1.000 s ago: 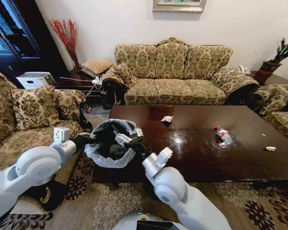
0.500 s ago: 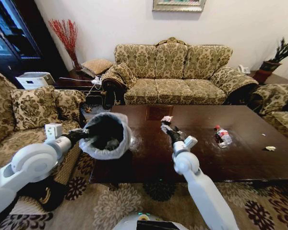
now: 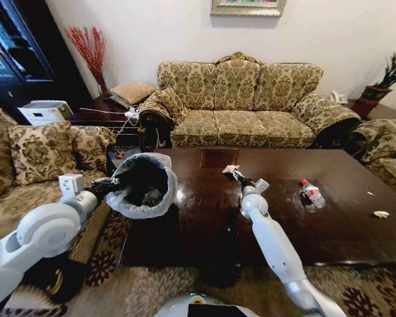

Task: Move to the front of the table and place the trash on the table into the trash bin.

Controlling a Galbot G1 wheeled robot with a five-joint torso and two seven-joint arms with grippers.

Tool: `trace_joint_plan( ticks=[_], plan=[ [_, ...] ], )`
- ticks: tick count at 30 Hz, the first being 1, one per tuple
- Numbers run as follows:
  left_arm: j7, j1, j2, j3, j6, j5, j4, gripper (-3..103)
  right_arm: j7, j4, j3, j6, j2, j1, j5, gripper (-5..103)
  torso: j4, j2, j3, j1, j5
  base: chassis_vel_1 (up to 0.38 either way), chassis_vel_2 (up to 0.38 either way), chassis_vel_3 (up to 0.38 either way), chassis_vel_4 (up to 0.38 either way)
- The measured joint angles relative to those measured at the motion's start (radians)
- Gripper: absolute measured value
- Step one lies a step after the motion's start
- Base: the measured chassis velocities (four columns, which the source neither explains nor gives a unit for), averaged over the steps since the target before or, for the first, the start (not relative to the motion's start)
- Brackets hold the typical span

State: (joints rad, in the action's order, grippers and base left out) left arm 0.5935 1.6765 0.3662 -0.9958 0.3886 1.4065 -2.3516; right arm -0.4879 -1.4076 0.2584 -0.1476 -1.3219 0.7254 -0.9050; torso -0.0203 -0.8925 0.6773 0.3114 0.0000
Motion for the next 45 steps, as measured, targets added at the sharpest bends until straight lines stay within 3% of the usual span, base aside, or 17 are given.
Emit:
trace_joint_plan(
  ticks=[10, 16, 18, 21, 23, 25, 26, 30, 32, 34, 36, 38, 40, 45],
  plan=[
    [-0.035, 0.008, 0.000, -0.023, 0.011, 0.000, 0.004, 2, 0.010, 0.083, -0.018, -0.083, 0.000, -0.057, -0.098, 100, 0.0003, 0.000, 0.000, 0.000, 0.0001, -0.077, 0.081, 0.076, -0.069],
    [-0.042, 0.003, -0.001, -0.009, 0.009, -0.002, 0.006, 2, 0.047, 0.178, -0.032, -0.076, -0.013, -0.108, -0.113, 103, -0.0004, -0.001, -0.001, -0.002, 0.0000, 0.036, -0.024, -0.043, 0.026],
    [-0.044, 0.003, -0.001, -0.007, 0.009, -0.003, 0.006, 2, 0.059, 0.202, -0.038, -0.074, -0.017, -0.120, -0.122, 99, -0.0004, 0.000, -0.001, -0.002, 0.0001, 0.000, 0.000, 0.000, 0.000],
    [-0.050, 0.004, -0.004, -0.003, 0.003, -0.011, 0.009, 2, 0.060, 0.238, -0.048, -0.082, -0.033, -0.143, -0.151, 84, 0.0000, 0.000, 0.000, 0.000, 0.0000, 0.000, 0.000, 0.000, 0.000],
    [-0.051, 0.004, -0.004, -0.003, 0.002, -0.013, 0.010, 2, 0.058, 0.244, -0.048, -0.083, -0.036, -0.146, -0.152, 84, 0.0000, 0.000, 0.000, 0.000, 0.0001, 0.000, 0.000, 0.000, 0.000],
    [-0.055, 0.005, -0.005, -0.001, -0.001, -0.016, 0.011, 2, 0.057, 0.269, -0.050, -0.083, -0.043, -0.161, -0.155, 73, 0.0001, 0.000, 0.000, 0.000, 0.0000, 0.000, 0.000, 0.000, 0.000],
    [-0.055, 0.005, -0.005, -0.001, -0.001, -0.016, 0.011, 2, 0.057, 0.269, -0.050, -0.083, -0.043, -0.161, -0.155, 73, 0.0001, 0.000, 0.000, 0.000, 0.0000, 0.000, 0.000, 0.000, 0.000],
    [-0.055, 0.006, -0.005, 0.005, -0.007, -0.031, 0.018, 2, 0.057, 0.283, -0.054, -0.085, -0.048, -0.167, -0.164, 51, 0.0000, 0.000, 0.000, -0.001, 0.0000, 0.000, 0.000, 0.000, 0.000],
    [-0.056, 0.007, -0.005, 0.006, -0.009, -0.034, 0.020, 2, 0.057, 0.283, -0.054, -0.084, -0.051, -0.166, -0.160, 46, -0.0001, 0.000, 0.000, -0.001, 0.0000, 0.000, 0.000, 0.000, 0.000],
    [-0.050, 0.012, -0.008, 0.018, -0.041, -0.036, 0.020, 2, 0.059, 0.276, -0.054, -0.084, -0.050, -0.162, -0.152, 35, -0.0002, 0.000, 0.000, 0.000, -0.0002, 0.000, 0.000, 0.000, 0.000],
    [-0.049, 0.014, -0.011, 0.021, -0.052, -0.036, 0.020, 2, 0.063, 0.275, -0.055, -0.081, -0.048, -0.159, -0.143, 35, -0.0001, 0.000, 0.000, 0.000, -0.0001, 0.000, 0.000, 0.000, 0.000],
    [-0.053, 0.015, -0.018, 0.023, -0.061, -0.037, 0.021, 2, 0.067, 0.268, -0.056, -0.079, -0.045, -0.154, -0.135, 24, 0.0001, 0.000, 0.000, 0.000, 0.0001, 0.000, 0.000, 0.000, 0.000],
    [-0.063, 0.012, -0.024, 0.021, -0.046, -0.026, 0.021, 2, 0.069, 0.255, -0.056, -0.075, -0.042, -0.145, -0.121, 14, 0.0000, 0.000, 0.000, 0.000, 0.0000, 0.000, 0.000, 0.000, 0.000],
    [-0.073, 0.006, -0.039, 0.002, 0.005, -0.001, 0.028, 2, 0.100, 0.161, -0.053, -0.049, -0.024, -0.097, -0.024, 8, -0.0001, 0.000, 0.000, 0.000, 0.0001, 0.000, 0.000, 0.000, 0.000]
  ],
)
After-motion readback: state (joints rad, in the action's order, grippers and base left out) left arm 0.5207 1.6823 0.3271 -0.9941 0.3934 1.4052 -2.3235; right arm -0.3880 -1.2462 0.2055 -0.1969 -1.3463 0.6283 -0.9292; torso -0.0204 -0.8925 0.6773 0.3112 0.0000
